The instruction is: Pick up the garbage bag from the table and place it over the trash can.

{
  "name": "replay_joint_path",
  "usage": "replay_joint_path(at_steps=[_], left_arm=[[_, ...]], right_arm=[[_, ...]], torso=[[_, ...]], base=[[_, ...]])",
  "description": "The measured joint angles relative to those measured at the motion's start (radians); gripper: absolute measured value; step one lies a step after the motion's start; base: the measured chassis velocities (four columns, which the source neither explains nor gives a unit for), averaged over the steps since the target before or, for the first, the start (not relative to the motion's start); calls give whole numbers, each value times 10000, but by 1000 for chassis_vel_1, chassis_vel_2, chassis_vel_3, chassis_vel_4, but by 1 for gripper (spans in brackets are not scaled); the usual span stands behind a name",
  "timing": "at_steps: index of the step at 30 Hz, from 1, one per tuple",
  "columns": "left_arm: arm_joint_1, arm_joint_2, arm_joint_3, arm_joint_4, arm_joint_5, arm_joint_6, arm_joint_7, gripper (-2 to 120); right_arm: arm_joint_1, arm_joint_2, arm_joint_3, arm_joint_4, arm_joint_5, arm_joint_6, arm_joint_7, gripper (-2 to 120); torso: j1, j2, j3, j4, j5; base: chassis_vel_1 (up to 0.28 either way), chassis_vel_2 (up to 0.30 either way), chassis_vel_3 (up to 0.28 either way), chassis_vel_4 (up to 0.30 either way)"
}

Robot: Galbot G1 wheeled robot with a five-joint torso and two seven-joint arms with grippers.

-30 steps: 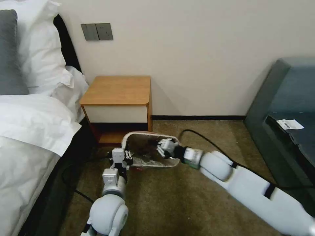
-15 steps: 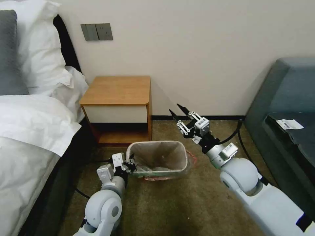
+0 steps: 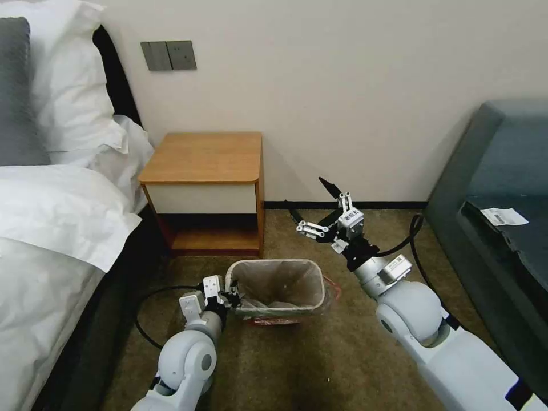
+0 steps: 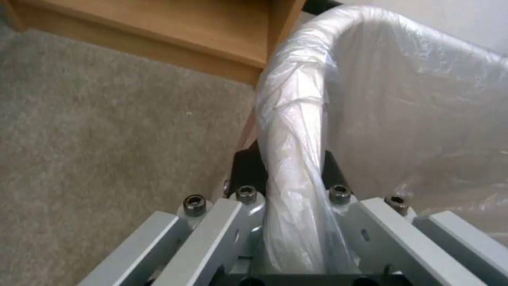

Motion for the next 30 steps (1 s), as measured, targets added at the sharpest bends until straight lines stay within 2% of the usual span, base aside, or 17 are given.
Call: replay_joint_path(at_steps=[5, 8, 9, 12, 13, 15, 16, 19, 20, 21, 23, 24, 27, 28, 30], left_arm=[[6, -88, 47, 137, 293, -109, 95, 11], [43, -149, 46, 150, 390, -168, 139, 25], [43, -149, 46, 150, 390, -168, 139, 25], [62, -134, 33, 146, 410, -190, 140, 37], [62, -134, 33, 146, 410, -190, 140, 37], [107, -130, 14, 23, 411, -194, 130, 48], [107, -130, 14, 23, 411, -194, 130, 48], [192, -111, -17, -221, 468, -195, 124, 63], [192, -111, -17, -221, 468, -195, 124, 63], [201, -102, -30, -253, 498, -195, 127, 68], [215, -43, -82, -350, 616, -225, 184, 78], [215, -43, -82, -350, 616, -225, 184, 78], [233, 112, -169, -467, 1057, -611, 443, 93], [233, 112, -169, -467, 1057, -611, 443, 93], [250, 200, -252, -565, 1192, -823, 578, 99]], right_arm=[[33, 70, -41, -55, 2, -2, -18, 100], [31, 67, -45, -175, 6, 33, -33, 100], [31, 67, -45, -175, 6, 33, -33, 100], [28, 79, -43, -191, 6, 57, -48, 100], [28, 79, -43, -191, 6, 57, -48, 100], [16, 90, -41, -202, 3, 58, -58, 100], [16, 90, -41, -202, 3, 58, -58, 100], [13, 149, -24, -221, 1, 59, -63, 100], [13, 149, -24, -221, 1, 59, -63, 100], [13, 184, -23, -229, -4, 60, -62, 100], [-41, 387, 2, -256, -59, 60, -35, 100], [-41, 387, 2, -256, -59, 60, -35, 100], [-312, 1014, 109, -351, -354, -47, 453, 100], [-312, 1014, 109, -351, -354, -47, 453, 100], [-597, 1529, 151, -429, -415, -206, 997, 100]], torso=[[0, 0, 0, 0, 1], [0, 0, 0, 0, 2], [0, 0, 0, 0, 2], [0, 0, 0, 0, 1], [0, 0, 0, 0, 1], [0, 0, 1, 0, 1], [0, 0, 1, 0, 1], [0, 0, 0, 0, 0], [0, 0, 0, 0, 0], [0, 0, 0, 0, 1], [1, 0, 0, 0, 0], [1, 0, 0, 0, 0], [1, 0, 0, 0, -1], [1, 0, 0, 0, -1], [1, 0, 1, 1, 1]], base=[[0, 0, 0, 0], [0, 0, 0, 0], [0, 0, 0, 0], [0, 0, 0, 0], [0, 0, 0, 0], [0, 0, 0, 0], [0, 0, 0, 0], [0, 0, 0, 0], [0, 0, 0, 0], [0, 0, 0, 0], [0, 0, 0, 0], [0, 0, 0, 0], [0, 0, 0, 0], [0, 0, 0, 0], [0, 0, 0, 0]])
